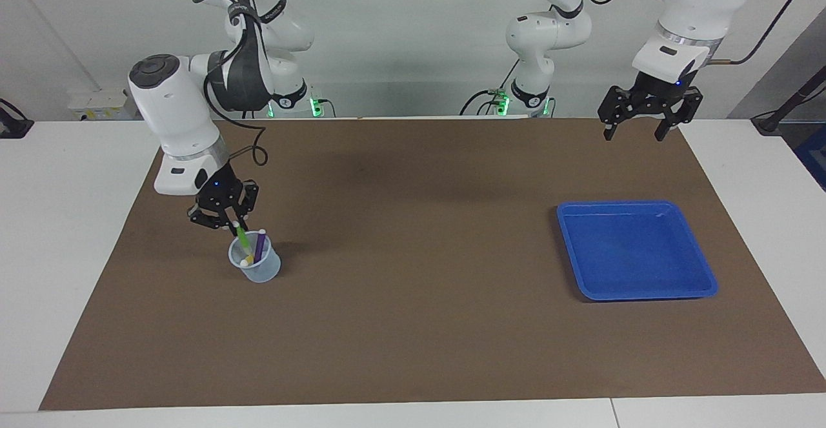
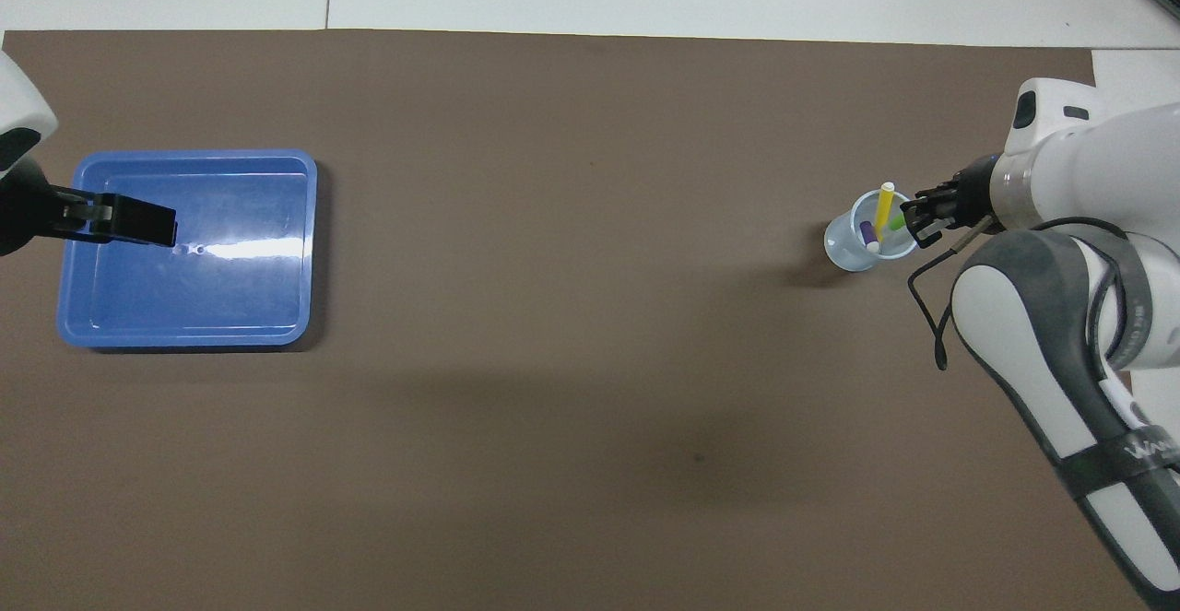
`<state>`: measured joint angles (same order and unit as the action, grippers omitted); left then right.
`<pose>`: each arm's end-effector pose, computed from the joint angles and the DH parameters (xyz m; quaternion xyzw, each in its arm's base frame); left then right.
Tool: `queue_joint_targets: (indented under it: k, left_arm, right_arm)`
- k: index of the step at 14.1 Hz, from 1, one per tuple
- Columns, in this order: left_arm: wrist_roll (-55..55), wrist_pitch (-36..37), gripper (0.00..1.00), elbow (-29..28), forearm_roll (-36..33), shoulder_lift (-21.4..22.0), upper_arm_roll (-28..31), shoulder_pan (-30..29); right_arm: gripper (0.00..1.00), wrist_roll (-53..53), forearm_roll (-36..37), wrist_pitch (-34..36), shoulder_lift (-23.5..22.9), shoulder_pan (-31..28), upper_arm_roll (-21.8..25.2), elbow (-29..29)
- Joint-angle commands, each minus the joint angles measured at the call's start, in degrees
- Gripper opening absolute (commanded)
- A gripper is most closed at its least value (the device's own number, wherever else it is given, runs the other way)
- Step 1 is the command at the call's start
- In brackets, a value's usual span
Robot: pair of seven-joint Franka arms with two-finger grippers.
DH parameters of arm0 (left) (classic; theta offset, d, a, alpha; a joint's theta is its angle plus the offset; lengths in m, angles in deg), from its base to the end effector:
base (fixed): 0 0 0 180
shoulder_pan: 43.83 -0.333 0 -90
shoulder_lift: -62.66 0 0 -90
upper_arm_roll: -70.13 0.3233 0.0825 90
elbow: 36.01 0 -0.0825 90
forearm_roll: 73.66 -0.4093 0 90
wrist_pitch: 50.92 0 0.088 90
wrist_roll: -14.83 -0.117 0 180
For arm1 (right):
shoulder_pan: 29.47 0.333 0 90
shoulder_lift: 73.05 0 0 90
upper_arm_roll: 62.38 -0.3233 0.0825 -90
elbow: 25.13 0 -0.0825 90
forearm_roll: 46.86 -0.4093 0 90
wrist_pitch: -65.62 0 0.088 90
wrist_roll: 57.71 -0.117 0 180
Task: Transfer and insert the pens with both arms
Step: 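Insert the green pen into the white cup and release it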
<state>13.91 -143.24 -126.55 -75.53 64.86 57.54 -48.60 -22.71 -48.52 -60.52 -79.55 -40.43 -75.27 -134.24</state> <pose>0.5678 -0.0768 0.6425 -0.9963 0.0763 -0.0354 0.0184 0.6306 0.0188 0.4452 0.9470 0.3064 0.0963 0.0026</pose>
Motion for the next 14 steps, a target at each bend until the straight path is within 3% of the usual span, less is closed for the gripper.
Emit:
queue_joint_targets:
  k: [1,2,3,11,14]
  left_arm:
    - [-0.7,1.2,1.0,-2.0,-0.3,2.2,0.2,-0.5]
    - [-0.7,1.4,1.0,-2.5,-0.4,2.4,0.3,-1.7]
    - [-0.8,1.2,1.0,-4.0,-0.4,3.3,0.2,-3.4]
    - [-0.9,-0.1,1.0,-6.2,-0.3,4.3,0.1,-3.8]
    - [-0.9,0.4,1.0,-6.1,-0.4,4.3,0.1,-3.2]
  right_arm:
    - [0.2,-1.9,-1.2,-1.0,1.3,-1.1,-0.9,-1.8]
    - [0.63,-2.6,-1.2,-0.9,1.3,-1.1,-0.8,-1.7]
    - [1.0,-2.9,-1.2,-0.7,1.3,-1.1,-0.9,-1.5]
    - [1.0,-6.2,-1.2,4.6,2.9,-0.5,-1.2,2.8]
    - [1.0,-7.7,-1.3,11.5,5.1,-0.1,-1.6,6.4]
